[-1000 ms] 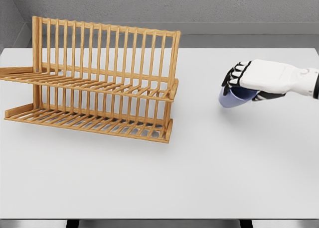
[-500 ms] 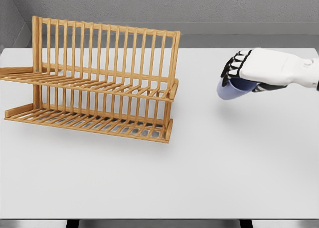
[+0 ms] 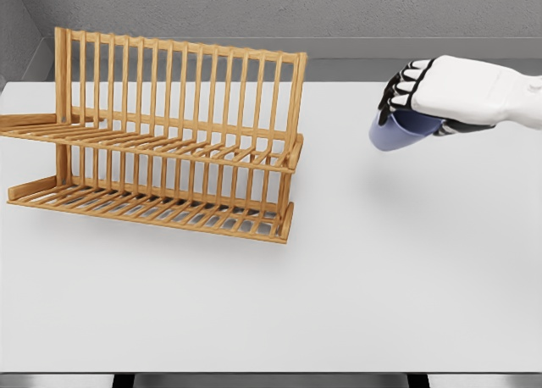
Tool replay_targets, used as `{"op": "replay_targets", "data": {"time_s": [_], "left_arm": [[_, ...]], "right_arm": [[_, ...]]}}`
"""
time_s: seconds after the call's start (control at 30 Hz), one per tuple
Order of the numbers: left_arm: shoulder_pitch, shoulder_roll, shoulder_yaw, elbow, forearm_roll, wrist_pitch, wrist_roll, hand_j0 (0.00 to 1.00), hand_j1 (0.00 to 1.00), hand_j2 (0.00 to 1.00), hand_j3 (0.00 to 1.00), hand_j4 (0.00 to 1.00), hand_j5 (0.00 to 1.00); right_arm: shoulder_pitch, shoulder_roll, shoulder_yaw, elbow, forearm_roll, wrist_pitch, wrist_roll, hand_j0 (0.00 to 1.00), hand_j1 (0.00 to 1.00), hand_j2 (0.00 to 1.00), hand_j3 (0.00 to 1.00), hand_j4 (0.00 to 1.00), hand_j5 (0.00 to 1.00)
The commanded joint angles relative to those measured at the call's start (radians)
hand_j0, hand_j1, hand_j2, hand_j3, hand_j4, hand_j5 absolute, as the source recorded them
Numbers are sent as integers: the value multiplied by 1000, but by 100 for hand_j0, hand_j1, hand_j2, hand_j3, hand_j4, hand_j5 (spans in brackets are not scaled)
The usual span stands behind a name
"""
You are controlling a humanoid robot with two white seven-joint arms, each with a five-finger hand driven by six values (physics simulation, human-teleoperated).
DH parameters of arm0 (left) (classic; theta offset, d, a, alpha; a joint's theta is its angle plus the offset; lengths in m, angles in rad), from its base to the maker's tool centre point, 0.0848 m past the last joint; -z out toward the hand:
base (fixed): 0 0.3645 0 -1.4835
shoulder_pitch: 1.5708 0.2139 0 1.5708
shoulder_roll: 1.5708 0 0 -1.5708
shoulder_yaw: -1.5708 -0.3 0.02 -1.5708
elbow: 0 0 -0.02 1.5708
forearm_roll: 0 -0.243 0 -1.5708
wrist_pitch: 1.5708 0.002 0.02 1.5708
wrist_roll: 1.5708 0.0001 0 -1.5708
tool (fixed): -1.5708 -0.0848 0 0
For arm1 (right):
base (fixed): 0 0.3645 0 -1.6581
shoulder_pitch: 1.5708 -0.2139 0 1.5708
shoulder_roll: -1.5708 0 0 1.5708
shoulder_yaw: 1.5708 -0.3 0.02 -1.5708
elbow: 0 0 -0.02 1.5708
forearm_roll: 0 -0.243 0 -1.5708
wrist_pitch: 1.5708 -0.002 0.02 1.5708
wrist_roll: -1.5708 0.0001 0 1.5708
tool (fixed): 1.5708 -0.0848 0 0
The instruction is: Right arm put cup on second shelf
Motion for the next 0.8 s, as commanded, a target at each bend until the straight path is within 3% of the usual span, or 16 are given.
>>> {"op": "replay_targets", "data": {"time_s": [0.0, 0.77], "left_arm": [[0, 0, 0, -1, 0, 0, 0, 100, 100, 100, 100, 100, 100], [0, 0, 0, 1, 0, 0, 0, 100, 100, 100, 100, 100, 100]], "right_arm": [[0, 1, -11, -4, -5, 2, -2, 65, 65, 65, 65, 65, 65], [-81, 21, -20, -6, -5, -9, 0, 65, 65, 65, 65, 65, 65]]}}
